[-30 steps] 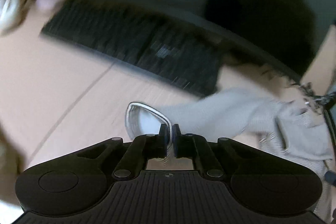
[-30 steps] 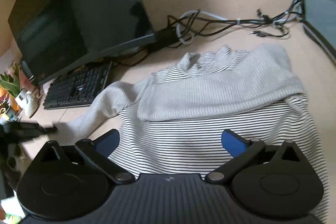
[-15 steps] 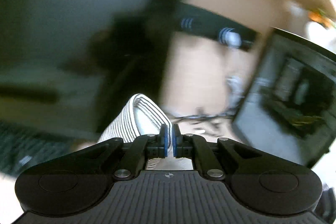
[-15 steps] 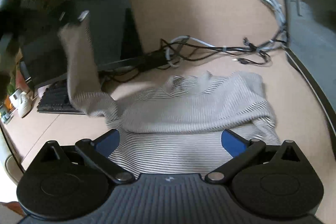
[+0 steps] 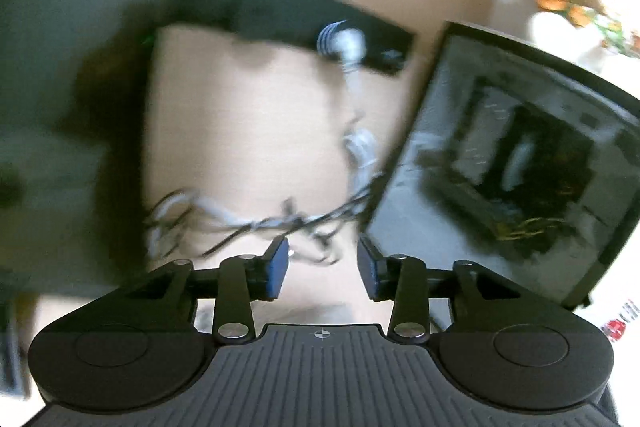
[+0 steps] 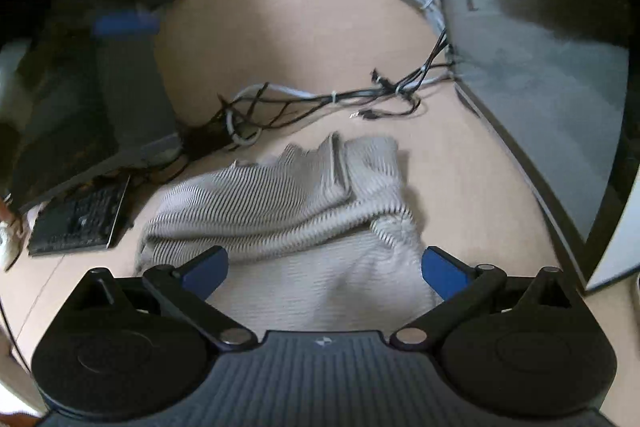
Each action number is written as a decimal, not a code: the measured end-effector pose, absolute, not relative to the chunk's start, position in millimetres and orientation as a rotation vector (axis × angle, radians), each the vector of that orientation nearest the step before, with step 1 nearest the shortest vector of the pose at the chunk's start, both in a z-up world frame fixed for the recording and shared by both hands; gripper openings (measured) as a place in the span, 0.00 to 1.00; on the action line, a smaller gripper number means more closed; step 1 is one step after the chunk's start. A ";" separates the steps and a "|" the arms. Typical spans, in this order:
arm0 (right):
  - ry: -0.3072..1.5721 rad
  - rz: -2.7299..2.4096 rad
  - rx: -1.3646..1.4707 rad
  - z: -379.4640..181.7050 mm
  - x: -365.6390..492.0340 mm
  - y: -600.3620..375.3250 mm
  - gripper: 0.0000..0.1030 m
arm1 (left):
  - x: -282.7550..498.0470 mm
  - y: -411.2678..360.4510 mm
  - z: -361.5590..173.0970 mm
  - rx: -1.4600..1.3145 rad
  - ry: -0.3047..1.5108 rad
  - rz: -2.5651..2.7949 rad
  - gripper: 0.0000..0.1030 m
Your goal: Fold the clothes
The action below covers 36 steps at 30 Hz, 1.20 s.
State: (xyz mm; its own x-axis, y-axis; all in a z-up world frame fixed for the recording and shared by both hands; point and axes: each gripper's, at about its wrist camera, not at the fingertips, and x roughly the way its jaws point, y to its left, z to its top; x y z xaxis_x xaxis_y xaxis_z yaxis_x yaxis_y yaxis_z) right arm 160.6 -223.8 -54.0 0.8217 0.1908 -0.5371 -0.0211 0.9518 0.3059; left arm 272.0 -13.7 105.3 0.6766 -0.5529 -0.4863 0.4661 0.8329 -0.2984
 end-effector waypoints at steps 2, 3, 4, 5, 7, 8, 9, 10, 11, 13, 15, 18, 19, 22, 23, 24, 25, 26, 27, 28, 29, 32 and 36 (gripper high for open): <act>0.584 0.114 0.297 -47.8 172.6 -227.0 0.87 | 271.9 5.5 89.6 -0.161 0.647 -0.522 0.51; 0.576 0.114 0.298 -44.7 178.6 -228.6 0.75 | 268.8 13.8 77.4 -0.158 0.684 -0.500 0.54; 0.576 0.115 0.294 -41.8 188.5 -228.3 0.70 | 263.9 17.4 63.1 -0.153 0.730 -0.494 0.58; 0.580 0.114 0.286 -40.4 201.5 -226.2 0.65 | 258.9 21.0 48.8 -0.149 0.776 -0.489 0.60; 0.593 0.107 0.271 -41.4 228.3 -220.7 0.65 | 248.7 27.6 20.3 -0.141 0.866 -0.479 0.67; 0.607 0.101 0.259 -45.4 242.3 -216.9 0.65 | 242.3 27.9 6.4 -0.143 0.904 -0.488 0.68; 0.624 0.097 0.243 -50.7 255.3 -212.9 0.65 | 237.5 27.9 -6.3 -0.152 0.937 -0.499 0.68; 0.642 0.094 0.227 -56.1 268.4 -208.9 0.65 | 234.7 29.1 -17.0 -0.171 0.959 -0.505 0.69; 0.670 0.095 0.215 -62.6 280.1 -205.4 0.60 | 231.9 30.3 -27.8 -0.190 0.982 -0.510 0.69; 0.731 0.105 0.204 -73.6 298.2 -200.0 0.34 | 229.9 32.2 -43.7 -0.228 1.012 -0.519 0.69; 0.743 0.117 0.223 -69.1 304.2 -198.3 0.11 | 232.5 32.7 -49.2 -0.241 1.013 -0.515 0.70; 0.625 0.150 0.257 -31.6 288.9 -211.5 0.08 | 239.8 35.2 -54.2 -0.247 0.994 -0.507 0.73; 0.593 0.148 0.255 -19.9 283.3 -217.5 0.08 | 243.3 35.7 -55.0 -0.244 0.986 -0.499 0.74; 0.580 0.123 0.240 -12.7 274.0 -232.2 0.08 | 254.2 44.2 -60.5 -0.233 0.965 -0.445 0.73; 0.596 0.107 0.230 -17.4 272.7 -235.6 0.08 | 256.5 46.4 -60.9 -0.237 0.967 -0.442 0.71; 0.612 0.092 0.219 -22.0 271.5 -238.9 0.08 | 258.7 48.5 -61.3 -0.241 0.970 -0.440 0.69; 0.646 0.075 0.214 -33.1 271.7 -241.5 0.08 | 260.4 50.2 -61.4 -0.241 0.973 -0.438 0.69; 0.683 0.055 0.210 -48.8 272.4 -242.7 0.09 | 260.1 49.4 -59.9 -0.221 0.976 -0.441 0.69; 0.710 0.034 0.203 -63.8 272.6 -243.3 0.11 | 259.3 48.4 -58.3 -0.200 0.980 -0.445 0.70; 0.736 0.013 0.196 -78.8 272.8 -243.9 0.12 | 256.9 46.4 -55.9 -0.174 0.986 -0.455 0.72; 0.728 0.000 0.183 -87.2 270.0 -244.4 0.15 | 254.7 44.3 -53.5 -0.150 0.992 -0.465 0.74; 0.707 -0.008 0.160 -82.5 265.1 -244.0 0.19 | 247.9 38.7 -41.1 -0.106 0.991 -0.514 0.83; 0.691 -0.009 0.103 -69.7 264.8 -242.0 0.27 | 244.8 31.5 -17.9 -0.118 0.896 -0.600 0.91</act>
